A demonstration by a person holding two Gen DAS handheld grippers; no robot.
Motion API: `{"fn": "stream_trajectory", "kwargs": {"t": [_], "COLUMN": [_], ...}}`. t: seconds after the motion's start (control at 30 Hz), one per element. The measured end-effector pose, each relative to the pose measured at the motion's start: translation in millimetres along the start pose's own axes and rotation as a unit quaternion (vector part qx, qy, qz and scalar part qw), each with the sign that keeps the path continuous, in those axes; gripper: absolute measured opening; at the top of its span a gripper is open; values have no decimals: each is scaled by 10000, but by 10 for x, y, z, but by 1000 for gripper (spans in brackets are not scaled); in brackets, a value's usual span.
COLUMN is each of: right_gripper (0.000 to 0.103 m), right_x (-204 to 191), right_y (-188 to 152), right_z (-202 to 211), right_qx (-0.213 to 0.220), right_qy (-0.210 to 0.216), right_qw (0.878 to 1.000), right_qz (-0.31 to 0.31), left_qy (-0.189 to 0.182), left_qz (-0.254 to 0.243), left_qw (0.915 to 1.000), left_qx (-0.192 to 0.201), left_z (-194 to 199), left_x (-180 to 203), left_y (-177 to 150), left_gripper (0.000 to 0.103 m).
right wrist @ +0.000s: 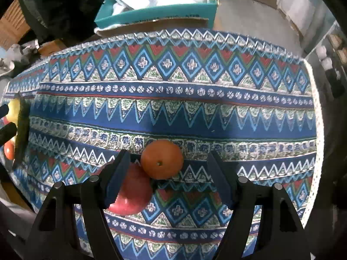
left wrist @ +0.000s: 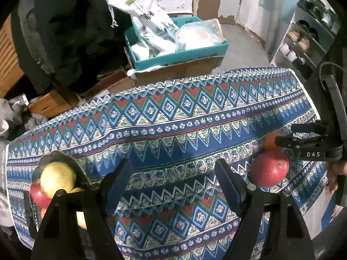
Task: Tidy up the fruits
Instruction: 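Move both open tools from the bowl toward the remaining red apple and tangerine, then grasp the red apple with the left tool while the right tool grasps the tangerine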
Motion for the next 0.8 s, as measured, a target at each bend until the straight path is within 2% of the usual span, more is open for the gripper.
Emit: {"fn": "stream_trajectory", "kwargs": {"t": [0.17,0.43,0.53,0.6,0.8], "right_gripper": [74,73,62,48,48], "right_x": [-35,-5,12,4,56], "right_y": [-55,-108,-135,-167,-154], "right_z": [-221,-383,-447,-437,-314], "right_qx": [-182,-294,-343,-342,-218], "right_qy": [52,368,526,727,648], "right_qw": [9998,9984,9972,9958,9970], "right_qz": [-41,-321,-406,-439,-373], "left_qy": [-11,-127,-182,-258,-435], "left_qz": [-74,-121,-150,-158,-236], "left_qw": [9999,9997,9995,9992,9984], "left_qx": [-78,-189,-217,-249,-265], "left_z": [-176,-313,-332,-341,-315], "left_x": [64,187,256,316,515], "left_y": [21,31,30,28,42], "left_gripper": [80,80,80,80,80]}}
Point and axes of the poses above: each gripper's, at about its wrist camera, not at the fingertips, and z roughly against the way its jaws point, x to its right, y to its top, the point moved 10 cm from there along -z, roughly the way its jaws point, and after that the axes turned 1 degree about -x, right-handed, at the moved point
